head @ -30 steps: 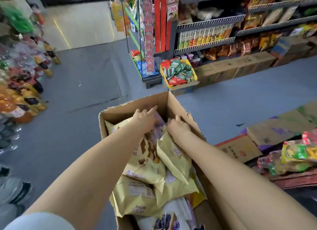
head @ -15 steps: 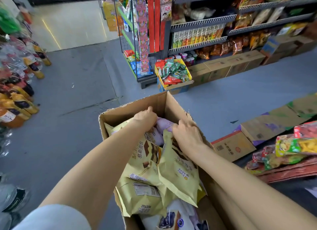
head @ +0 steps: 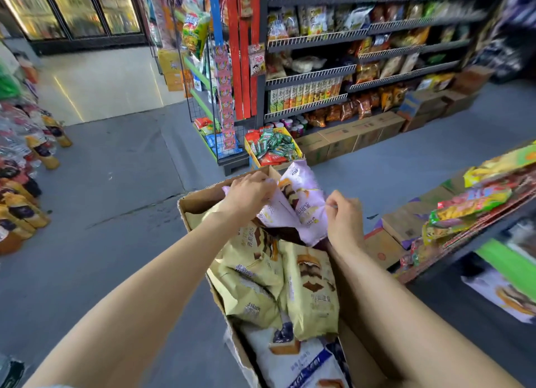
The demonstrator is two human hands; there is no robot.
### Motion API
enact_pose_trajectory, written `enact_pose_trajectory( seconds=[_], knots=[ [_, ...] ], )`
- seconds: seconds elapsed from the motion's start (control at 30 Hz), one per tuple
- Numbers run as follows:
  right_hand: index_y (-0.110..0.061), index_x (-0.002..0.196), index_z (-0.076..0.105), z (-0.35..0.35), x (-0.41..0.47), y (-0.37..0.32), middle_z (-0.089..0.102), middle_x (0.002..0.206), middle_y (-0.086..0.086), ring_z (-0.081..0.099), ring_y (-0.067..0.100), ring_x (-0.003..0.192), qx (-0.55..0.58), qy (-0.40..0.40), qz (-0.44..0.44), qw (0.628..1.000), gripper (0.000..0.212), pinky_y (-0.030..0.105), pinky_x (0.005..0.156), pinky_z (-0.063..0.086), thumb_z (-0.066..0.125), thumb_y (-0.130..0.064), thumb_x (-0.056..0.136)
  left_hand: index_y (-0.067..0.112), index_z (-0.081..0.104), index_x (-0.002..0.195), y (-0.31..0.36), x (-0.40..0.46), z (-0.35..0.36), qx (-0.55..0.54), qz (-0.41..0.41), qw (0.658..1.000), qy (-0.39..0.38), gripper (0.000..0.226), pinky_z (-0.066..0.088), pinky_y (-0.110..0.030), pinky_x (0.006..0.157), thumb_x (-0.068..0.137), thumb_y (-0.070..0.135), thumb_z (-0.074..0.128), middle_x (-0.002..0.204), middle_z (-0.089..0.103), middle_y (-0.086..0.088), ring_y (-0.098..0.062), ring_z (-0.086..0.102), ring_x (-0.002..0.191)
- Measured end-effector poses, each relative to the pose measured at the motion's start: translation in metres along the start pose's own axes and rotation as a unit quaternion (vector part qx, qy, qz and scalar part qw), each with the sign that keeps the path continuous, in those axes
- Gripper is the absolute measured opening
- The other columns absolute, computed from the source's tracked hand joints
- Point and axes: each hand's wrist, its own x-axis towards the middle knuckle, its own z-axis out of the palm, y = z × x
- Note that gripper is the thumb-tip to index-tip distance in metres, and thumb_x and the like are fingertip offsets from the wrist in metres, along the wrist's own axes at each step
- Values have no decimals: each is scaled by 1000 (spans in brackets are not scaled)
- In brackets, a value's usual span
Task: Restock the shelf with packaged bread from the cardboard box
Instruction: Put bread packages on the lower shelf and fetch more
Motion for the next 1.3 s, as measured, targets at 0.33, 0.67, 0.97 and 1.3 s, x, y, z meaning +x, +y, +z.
enact_pose_trajectory(
  seconds=[0.33,0.67,0.97,1.3],
  knots=[
    [-17,76,34,-67,-64,2,38,66,-4,40,21,70,104,75,108,986,23,41,70,35,37,-4,94,11,44,117,78,-54,-50,-304,-11,937,172,27,37,-27,70,95,21,54,103,40,-7,-16,45,70],
    [-9,96,55,-146,-140,48,48,80,-1,45,19,87,225,192,223,929,8,31,77,37,51,-15,93,15,29,46,180,-82,-37,-403,-43,913,32,59,24,-17,37,81,40,69,30,29,8,-7,31,31],
    [7,104,61,-247,-216,106,59,98,34,46,16,87,291,173,247,908,24,18,55,36,42,-5,96,11,60,74,288,-129,-9,-557,-25,799,-224,30,49,-22,56,84,38,65,71,66,-8,-19,62,61],
    [-20,111,67,-318,-285,186,70,113,3,64,17,105,479,28,323,816,51,38,97,48,46,-61,88,8,68,89,385,-200,64,-654,-191,691,-242,38,56,-30,70,77,44,70,75,74,-8,-23,69,68]
  ],
)
